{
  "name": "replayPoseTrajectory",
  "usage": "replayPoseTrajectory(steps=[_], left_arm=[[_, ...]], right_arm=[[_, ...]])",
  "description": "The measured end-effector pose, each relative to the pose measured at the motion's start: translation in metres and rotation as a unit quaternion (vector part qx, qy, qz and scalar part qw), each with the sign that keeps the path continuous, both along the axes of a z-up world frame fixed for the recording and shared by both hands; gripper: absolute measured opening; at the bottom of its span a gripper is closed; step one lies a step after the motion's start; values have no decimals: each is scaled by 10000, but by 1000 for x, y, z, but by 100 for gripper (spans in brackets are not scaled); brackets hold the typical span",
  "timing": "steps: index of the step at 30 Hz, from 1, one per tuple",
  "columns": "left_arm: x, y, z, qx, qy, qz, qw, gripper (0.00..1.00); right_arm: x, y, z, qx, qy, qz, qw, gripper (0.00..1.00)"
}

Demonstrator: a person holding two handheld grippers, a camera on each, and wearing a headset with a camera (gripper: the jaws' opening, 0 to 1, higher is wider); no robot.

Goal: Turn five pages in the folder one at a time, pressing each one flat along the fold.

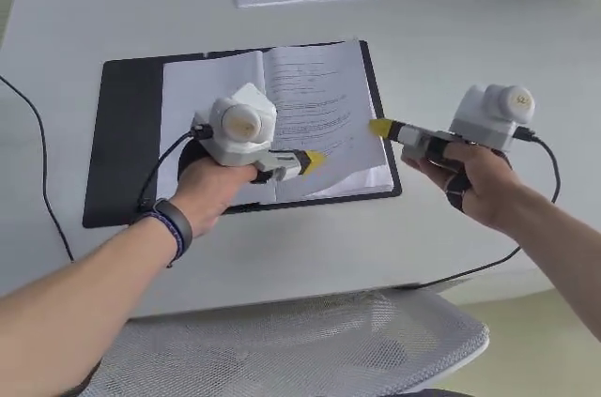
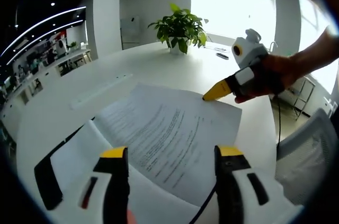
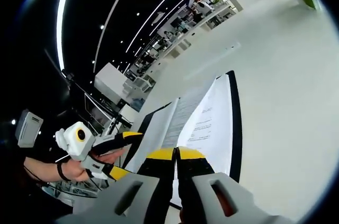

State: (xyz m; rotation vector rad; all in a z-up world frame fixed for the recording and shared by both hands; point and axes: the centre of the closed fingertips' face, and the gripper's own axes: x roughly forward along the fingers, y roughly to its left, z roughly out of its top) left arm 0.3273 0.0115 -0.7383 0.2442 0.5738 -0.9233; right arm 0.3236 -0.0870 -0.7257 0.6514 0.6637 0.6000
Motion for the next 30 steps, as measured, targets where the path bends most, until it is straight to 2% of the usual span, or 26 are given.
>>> replayPoseTrajectory(steps=[4,11,21,24,30], left_arm=[[-1,16,7,-17,-42,100,9999,66],[-3,52,18,-117,-77,402,9991,67],[-9,103,22,-180,-57,874,9960,68],[-10,119,26,-276,-51,1082,9937,69],[-15,142,30,-341,-51,1289,9911,71]], right_arm=[[2,7,9,87,-89,15,9999,0],[5,30,27,118,-311,254,9991,0],[10,82,45,190,-535,757,9955,0],[10,101,49,223,-573,928,9938,0],[9,129,53,282,-617,1213,9903,0]])
